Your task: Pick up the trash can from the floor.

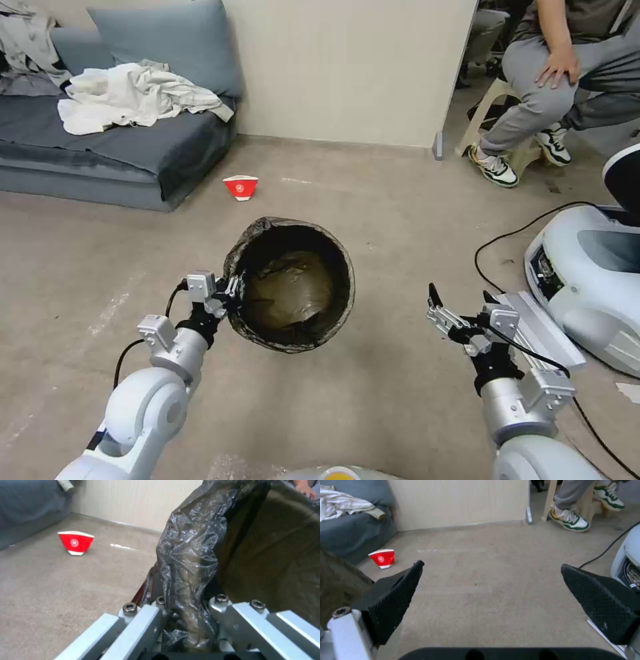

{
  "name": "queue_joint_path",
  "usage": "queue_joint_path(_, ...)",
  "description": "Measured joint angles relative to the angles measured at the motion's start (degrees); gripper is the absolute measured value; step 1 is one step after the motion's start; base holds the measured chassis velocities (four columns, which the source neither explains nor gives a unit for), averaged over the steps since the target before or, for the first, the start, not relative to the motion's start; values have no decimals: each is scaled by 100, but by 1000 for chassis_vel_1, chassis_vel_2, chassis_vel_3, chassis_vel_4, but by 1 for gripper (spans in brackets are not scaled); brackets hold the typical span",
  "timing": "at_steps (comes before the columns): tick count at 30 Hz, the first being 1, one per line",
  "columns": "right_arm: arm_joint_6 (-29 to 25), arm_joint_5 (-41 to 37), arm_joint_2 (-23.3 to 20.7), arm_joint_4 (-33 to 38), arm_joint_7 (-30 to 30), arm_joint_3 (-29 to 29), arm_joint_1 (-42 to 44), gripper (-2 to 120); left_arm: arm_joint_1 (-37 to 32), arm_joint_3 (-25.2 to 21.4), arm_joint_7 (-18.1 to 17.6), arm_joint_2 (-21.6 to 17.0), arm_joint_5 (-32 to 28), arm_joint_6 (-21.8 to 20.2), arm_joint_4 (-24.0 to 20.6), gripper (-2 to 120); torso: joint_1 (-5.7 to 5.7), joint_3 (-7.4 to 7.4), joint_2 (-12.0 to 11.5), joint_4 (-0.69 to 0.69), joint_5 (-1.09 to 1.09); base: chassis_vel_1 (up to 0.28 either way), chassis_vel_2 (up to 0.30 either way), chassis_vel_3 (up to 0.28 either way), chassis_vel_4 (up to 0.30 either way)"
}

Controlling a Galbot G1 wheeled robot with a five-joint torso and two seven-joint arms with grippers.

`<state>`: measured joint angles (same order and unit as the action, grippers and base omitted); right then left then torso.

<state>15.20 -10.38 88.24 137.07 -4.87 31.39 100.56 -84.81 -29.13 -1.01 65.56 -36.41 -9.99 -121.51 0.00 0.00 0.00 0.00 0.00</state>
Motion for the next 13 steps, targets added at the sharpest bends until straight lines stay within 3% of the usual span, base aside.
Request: queue_joint_path(13, -9, 2, 3, 23, -42, 12, 10, 100, 56, -16, -86, -3, 44, -35, 63, 5, 0, 0, 0, 0, 0, 0, 0, 0, 0)
